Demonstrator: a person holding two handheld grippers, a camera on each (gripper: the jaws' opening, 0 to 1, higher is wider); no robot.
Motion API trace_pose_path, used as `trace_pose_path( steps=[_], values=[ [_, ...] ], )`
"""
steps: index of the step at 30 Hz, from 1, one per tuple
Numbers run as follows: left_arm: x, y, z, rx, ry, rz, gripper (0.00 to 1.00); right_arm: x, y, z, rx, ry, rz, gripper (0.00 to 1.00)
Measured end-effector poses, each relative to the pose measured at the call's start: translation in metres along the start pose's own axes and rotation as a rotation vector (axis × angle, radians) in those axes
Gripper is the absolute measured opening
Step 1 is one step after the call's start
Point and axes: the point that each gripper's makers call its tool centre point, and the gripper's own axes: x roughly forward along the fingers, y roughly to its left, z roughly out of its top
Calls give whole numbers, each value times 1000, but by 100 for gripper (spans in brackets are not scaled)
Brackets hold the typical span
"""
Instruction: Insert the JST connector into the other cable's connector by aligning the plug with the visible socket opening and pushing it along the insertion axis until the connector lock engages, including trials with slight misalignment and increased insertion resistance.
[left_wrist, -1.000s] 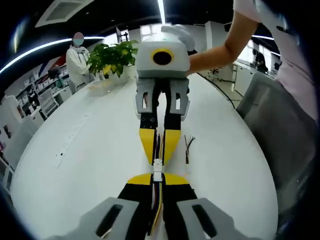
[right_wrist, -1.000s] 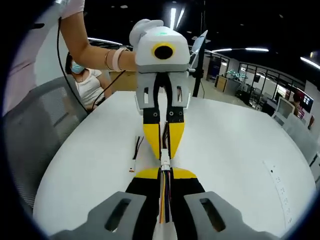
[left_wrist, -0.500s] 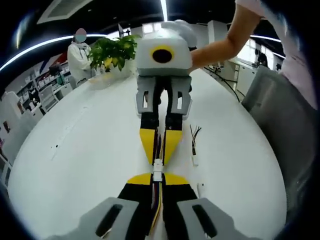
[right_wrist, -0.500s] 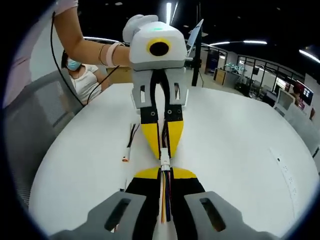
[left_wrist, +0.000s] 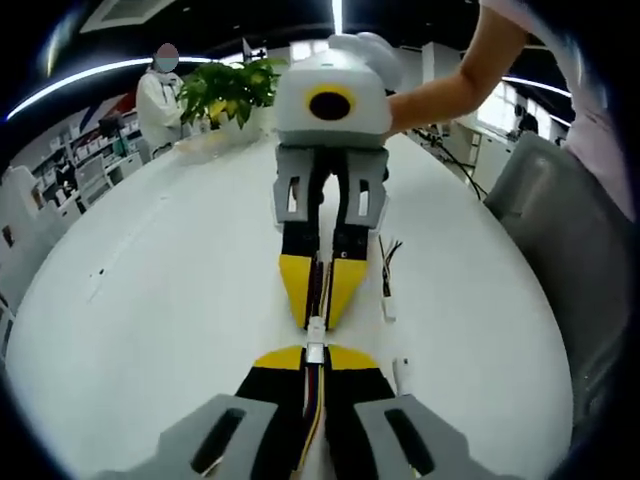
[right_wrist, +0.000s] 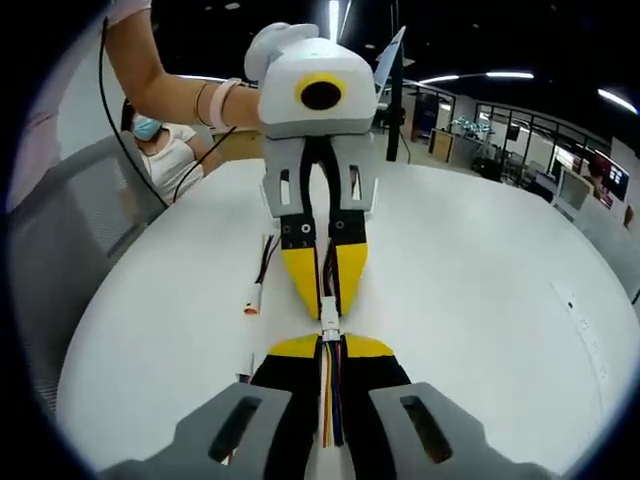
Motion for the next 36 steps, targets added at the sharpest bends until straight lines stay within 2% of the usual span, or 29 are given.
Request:
trace_pose_path(
  steps=[8, 17, 24, 26, 36],
  values=[
    [4, -4, -4, 15, 31, 1, 0, 1, 4, -4, 15, -2, 10, 3],
    [5, -7, -3, -15, 13, 5, 0, 1, 4, -4, 55, -22, 19, 4],
    [5, -7, -2, -10, 16, 18, 0, 1, 5, -4, 27, -21, 11, 4],
    [4, -6, -3, -36, 15, 27, 0, 1, 4, -4, 31, -22, 6, 4],
    [5, -4, -2, -45, 9, 26, 6, 2, 3, -3, 39, -10, -5, 5]
  ],
)
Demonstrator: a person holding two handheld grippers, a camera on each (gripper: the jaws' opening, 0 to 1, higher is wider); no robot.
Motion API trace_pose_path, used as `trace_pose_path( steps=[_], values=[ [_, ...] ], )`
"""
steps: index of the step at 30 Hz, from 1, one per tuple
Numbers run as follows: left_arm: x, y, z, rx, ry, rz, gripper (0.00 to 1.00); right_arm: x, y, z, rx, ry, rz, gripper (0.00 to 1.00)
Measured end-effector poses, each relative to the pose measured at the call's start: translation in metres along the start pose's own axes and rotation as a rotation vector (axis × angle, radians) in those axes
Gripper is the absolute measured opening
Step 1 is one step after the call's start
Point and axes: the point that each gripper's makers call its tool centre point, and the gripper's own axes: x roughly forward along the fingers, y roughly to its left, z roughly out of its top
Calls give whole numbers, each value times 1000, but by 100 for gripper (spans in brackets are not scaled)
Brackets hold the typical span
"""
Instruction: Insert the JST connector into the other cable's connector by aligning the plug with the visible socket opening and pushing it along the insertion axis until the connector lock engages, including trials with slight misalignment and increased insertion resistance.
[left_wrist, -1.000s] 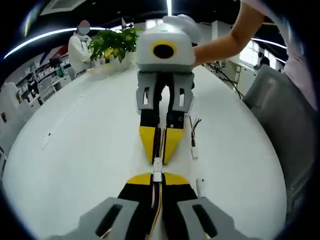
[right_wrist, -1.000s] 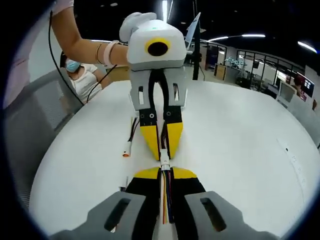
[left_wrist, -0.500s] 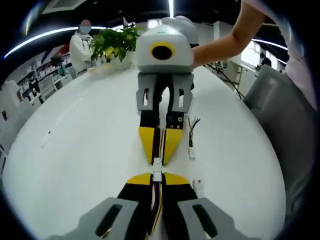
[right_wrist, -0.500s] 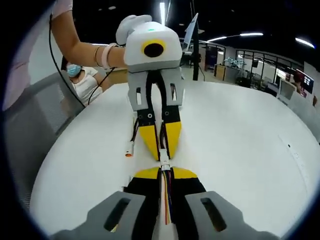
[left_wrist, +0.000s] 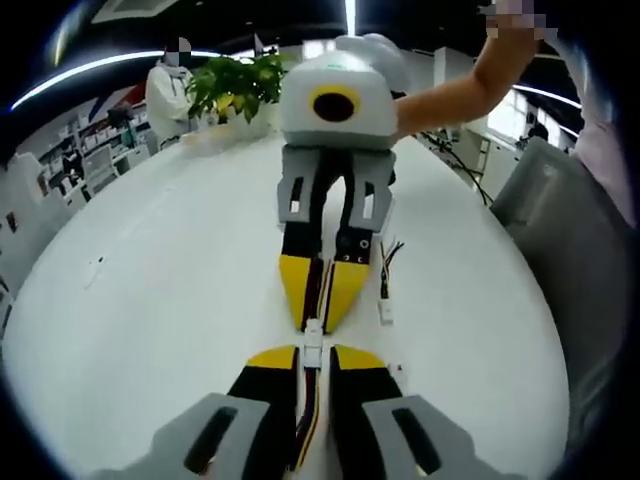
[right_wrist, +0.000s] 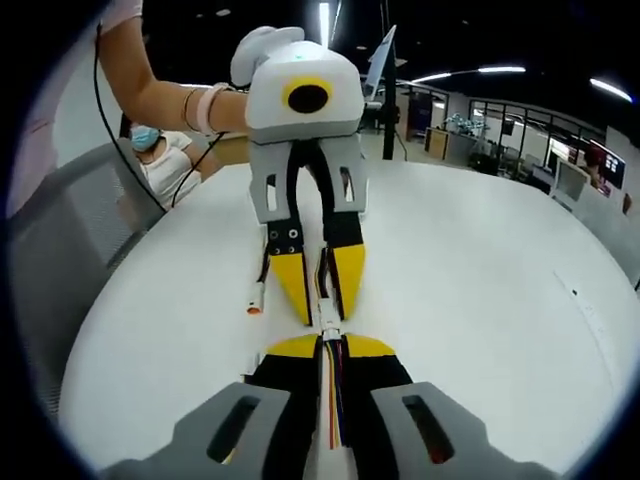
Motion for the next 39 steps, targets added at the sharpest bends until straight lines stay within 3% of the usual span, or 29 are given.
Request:
trace_pose_path(
  steps=[3, 7, 17, 27, 32, 39],
  values=[
    [0, 1, 1, 11, 10, 12, 7, -2, -1, 1, -14, 19, -16, 7],
    [-3, 1, 0, 18, 29, 25, 7, -8, -2, 12, -21, -3, -29, 8],
    [-22, -2, 19, 44, -3, 59, 8, -25, 1, 31, -42, -34, -60, 10],
    [-39, -11, 25, 106, 21, 62, 8, -34, 9, 34, -81, -4, -70, 10],
    [-38, -21, 13, 146, 89, 57, 8, -39, 22, 38, -86, 3, -58, 9],
    [-33, -42, 8, 132, 87, 44, 8, -37, 33, 23, -88, 35, -47, 9]
  ],
)
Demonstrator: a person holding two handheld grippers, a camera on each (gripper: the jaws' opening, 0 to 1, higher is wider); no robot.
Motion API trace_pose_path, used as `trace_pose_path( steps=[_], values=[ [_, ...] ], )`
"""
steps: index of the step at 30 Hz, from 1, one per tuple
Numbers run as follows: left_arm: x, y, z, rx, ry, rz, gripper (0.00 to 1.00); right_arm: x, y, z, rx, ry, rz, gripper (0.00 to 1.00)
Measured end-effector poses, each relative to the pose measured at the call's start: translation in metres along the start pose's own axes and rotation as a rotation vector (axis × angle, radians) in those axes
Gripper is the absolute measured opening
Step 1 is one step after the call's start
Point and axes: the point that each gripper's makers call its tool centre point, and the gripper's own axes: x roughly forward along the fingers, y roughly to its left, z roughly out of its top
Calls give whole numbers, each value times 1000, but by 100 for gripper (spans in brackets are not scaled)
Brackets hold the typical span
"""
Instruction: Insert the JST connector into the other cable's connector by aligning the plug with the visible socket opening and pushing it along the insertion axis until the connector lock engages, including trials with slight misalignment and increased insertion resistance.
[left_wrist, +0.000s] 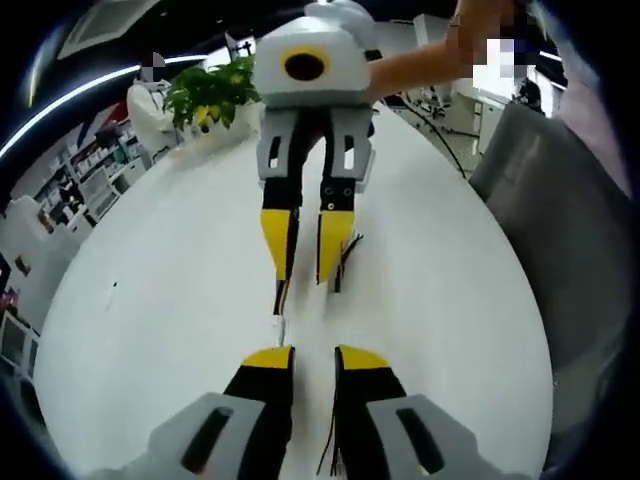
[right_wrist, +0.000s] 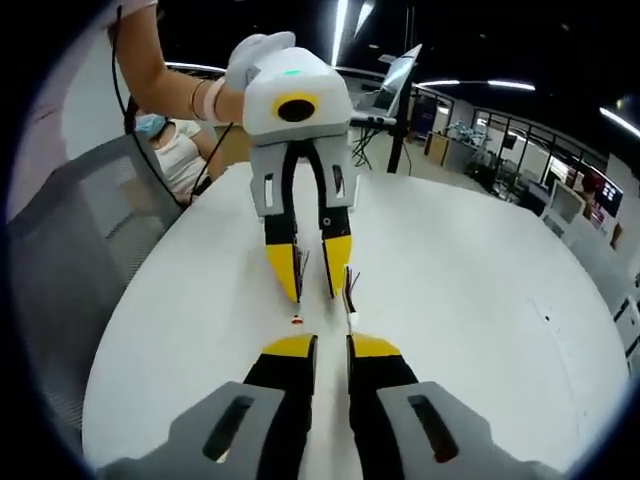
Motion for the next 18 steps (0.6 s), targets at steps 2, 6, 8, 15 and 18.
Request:
trace_pose_path(
  steps=[2, 6, 8, 15, 18],
  values=[
    [1, -6, -3, -2, 9, -6, 7, 0, 4, -4, 10, 6, 8, 8],
    [4, -12, -7, -22, 8, -12, 7, 3, 13, -9, 26, 9, 19, 8],
    [5, -13, -8, -50, -8, -11, 7, 5, 17, -12, 32, 9, 20, 8],
    [3, -12, -12, -93, -26, 11, 5, 9, 21, -24, 47, 39, 28, 7],
    [2, -11, -13, -105, -35, 14, 4, 10, 23, -26, 58, 35, 29, 7]
  ],
)
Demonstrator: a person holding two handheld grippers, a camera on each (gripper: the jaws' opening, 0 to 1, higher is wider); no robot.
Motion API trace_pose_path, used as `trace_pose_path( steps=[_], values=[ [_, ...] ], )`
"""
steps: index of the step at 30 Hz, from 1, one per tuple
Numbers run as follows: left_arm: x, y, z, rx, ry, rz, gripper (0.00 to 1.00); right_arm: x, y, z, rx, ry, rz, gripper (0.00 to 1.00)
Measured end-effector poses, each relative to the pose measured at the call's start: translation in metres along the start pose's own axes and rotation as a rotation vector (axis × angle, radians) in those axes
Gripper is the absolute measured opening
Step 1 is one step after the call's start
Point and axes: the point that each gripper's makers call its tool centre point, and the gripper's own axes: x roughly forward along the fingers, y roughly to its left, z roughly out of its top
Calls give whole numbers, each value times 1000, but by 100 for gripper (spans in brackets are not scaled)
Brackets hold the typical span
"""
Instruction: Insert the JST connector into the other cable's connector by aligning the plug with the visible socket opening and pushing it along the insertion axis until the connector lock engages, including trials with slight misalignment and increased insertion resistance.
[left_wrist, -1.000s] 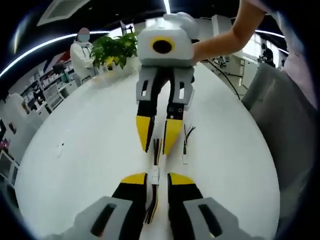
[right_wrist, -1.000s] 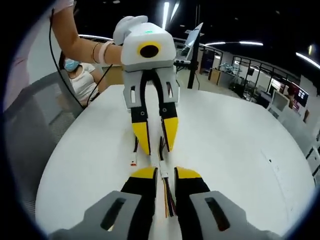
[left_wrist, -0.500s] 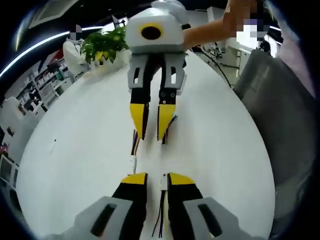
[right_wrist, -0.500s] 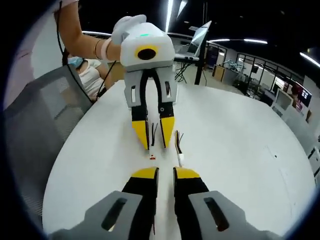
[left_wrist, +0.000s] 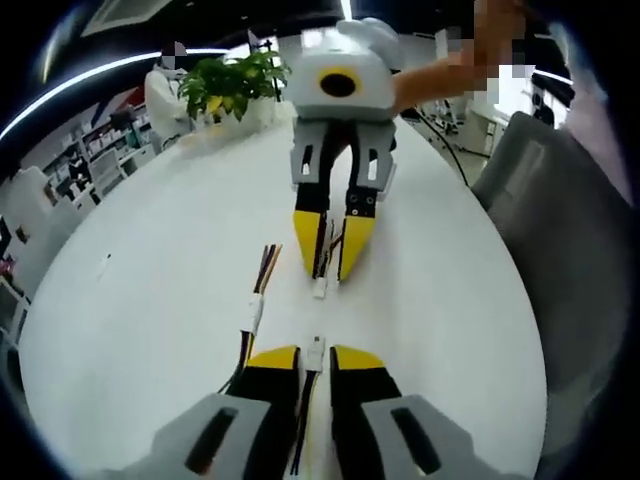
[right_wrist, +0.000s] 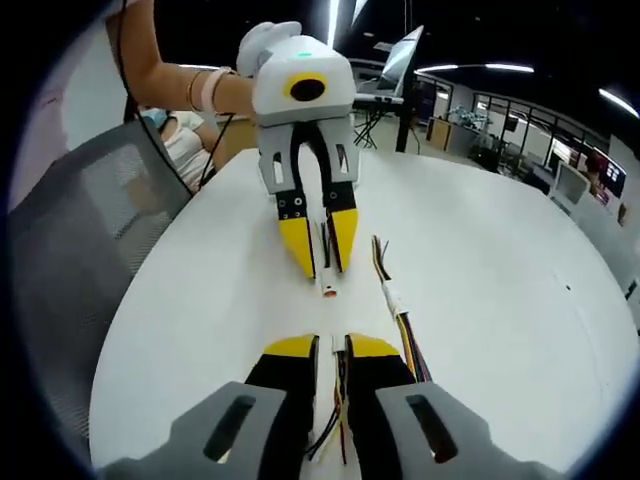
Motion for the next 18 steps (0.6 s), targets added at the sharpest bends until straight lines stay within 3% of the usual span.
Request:
trace_pose_path(
  steps=[4, 18],
  values=[
    [1, 2, -1, 13, -9, 22, 2, 3, -3, -2, 3, -1, -17, 7],
    [7, -4, -2, 25, -11, 13, 1, 3, -5, -11, 5, 20, -25, 5]
  ],
)
